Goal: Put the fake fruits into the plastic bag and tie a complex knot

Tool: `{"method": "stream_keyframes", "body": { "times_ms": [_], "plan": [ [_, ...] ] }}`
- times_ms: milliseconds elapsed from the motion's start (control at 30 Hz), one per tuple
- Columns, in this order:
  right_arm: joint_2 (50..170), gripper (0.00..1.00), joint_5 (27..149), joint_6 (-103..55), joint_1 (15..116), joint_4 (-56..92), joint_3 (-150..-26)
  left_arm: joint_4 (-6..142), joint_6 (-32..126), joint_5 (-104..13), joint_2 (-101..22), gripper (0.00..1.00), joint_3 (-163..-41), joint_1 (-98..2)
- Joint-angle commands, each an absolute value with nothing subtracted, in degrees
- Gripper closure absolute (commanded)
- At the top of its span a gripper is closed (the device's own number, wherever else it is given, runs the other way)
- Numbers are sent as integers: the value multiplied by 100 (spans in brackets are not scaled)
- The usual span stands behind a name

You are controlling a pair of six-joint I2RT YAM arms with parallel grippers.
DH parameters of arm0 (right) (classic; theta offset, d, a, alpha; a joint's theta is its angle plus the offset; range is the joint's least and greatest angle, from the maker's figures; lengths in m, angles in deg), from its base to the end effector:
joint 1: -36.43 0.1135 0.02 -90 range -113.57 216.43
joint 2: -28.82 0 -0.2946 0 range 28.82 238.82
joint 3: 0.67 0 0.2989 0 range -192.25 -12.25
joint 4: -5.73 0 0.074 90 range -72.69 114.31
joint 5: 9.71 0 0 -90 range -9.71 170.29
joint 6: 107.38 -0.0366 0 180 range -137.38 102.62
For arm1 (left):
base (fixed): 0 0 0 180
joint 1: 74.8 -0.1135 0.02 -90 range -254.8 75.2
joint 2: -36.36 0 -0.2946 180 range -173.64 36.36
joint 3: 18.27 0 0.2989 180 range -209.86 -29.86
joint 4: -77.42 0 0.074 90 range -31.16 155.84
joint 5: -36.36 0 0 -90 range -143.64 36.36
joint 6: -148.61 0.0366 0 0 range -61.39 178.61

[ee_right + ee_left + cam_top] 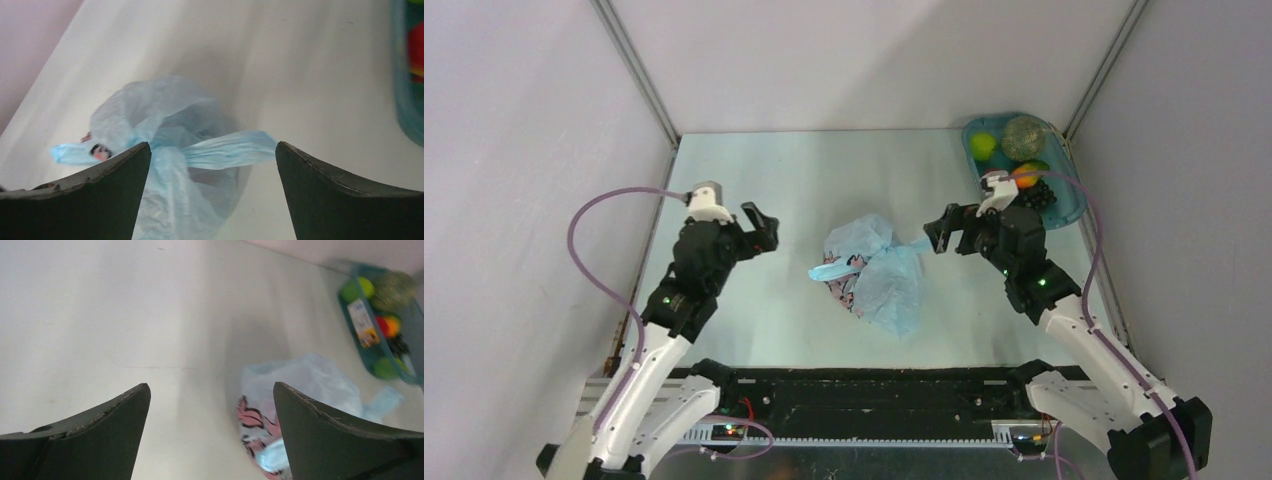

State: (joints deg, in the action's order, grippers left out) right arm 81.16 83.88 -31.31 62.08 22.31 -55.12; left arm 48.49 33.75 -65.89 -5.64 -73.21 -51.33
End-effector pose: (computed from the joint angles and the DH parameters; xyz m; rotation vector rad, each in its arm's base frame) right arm 0.2205 0.1084 0.3301 -0.2344 1.8422 0.5417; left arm 0.1846 -0.0717 0.3473 -0.1725 1.8534 -0.3908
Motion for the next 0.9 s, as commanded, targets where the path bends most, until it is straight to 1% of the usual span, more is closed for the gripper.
{"method": "stream_keyframes", "body": {
  "times_ms": [0, 133, 233, 300, 500, 567, 633, 700, 867],
  "plan": [
    [8037, 1, 8412, -3408, 5572, 2886, -5848, 4243, 3531, -6210, -372, 1, -7627, -6150],
    [7957, 1, 8645, -3561, 4792, 3378, -6037, 4086, 3635, -6177, -342, 1, -7703, -6861],
    [7740, 1, 8694, -3612, 4168, 3645, -6171, 4081, 3875, -6443, -158, 1, -7780, -6963],
    [7538, 1, 8535, -3543, 3969, 3741, -6244, 4163, 4052, -6723, 61, 1, -7810, -6969],
    [6976, 1, 8084, -2901, 3872, 3640, -6453, 4598, 4607, -7587, 881, 1, -7788, -6967],
    [6761, 1, 8036, -2606, 3872, 3440, -6388, 4755, 4554, -8024, 1145, 1, -7685, -6969],
    [6494, 1, 8030, -2332, 3876, 2939, -6160, 4881, 4570, -8328, 1407, 1, -7523, -6969],
    [6227, 1, 8029, -2131, 3874, 2548, -5824, 4965, 4619, -8404, 1606, 1, -7350, -6970],
    [5736, 1, 7900, -2220, 3872, 1948, -5113, 4927, 4620, -8353, 1796, 1, -7200, -6970]
  ]
}}
